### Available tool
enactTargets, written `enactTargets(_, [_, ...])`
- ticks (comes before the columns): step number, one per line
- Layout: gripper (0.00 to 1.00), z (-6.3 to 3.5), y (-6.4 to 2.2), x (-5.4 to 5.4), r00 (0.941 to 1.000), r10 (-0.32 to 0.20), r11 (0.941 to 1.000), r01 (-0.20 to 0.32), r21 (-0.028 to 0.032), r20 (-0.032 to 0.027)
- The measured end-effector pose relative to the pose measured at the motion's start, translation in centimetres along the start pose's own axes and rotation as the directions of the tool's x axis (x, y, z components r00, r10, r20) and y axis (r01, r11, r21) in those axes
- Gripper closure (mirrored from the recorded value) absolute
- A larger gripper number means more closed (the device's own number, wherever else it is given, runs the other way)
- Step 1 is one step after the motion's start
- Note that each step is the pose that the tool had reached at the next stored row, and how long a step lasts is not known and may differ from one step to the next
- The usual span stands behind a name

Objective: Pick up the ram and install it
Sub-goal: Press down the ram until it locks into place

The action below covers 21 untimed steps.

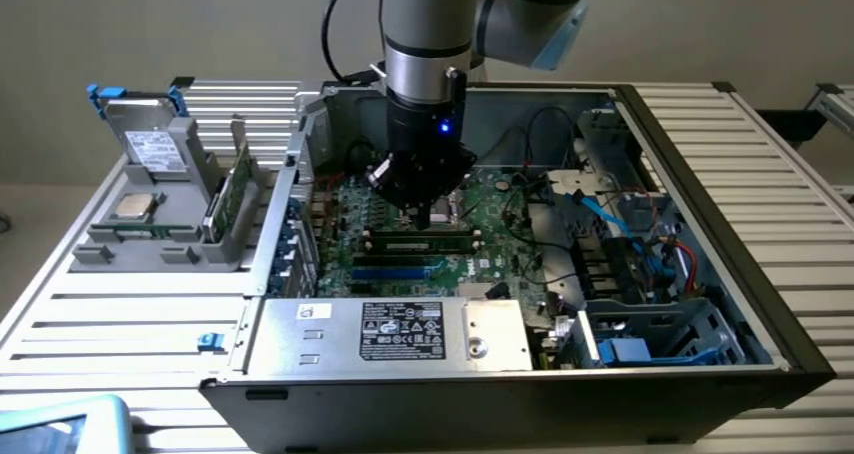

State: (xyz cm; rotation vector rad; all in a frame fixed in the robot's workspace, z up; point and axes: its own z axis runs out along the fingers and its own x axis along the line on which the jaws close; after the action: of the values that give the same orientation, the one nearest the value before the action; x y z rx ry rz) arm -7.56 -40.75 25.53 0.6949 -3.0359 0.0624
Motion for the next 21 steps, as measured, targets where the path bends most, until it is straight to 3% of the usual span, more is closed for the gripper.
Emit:
enactTargets(4, [0.89,0.0,0.0,0.0,0.9978,0.066,0.9978,-0.066,-0.0023,-0.0022])
enactTargets(8, [0.89,0.0,0.0,0.0,0.9913,0.132,0.9913,-0.132,-0.0043,-0.0046])
enactTargets(15, [0.89,0.0,0.0,0.0,0.9732,0.23,0.9732,-0.23,-0.0065,-0.0074])
enactTargets(21, [0.89,0.0,0.0,0.0,0.9568,0.291,0.9569,-0.291,-0.0005,-0.0032])
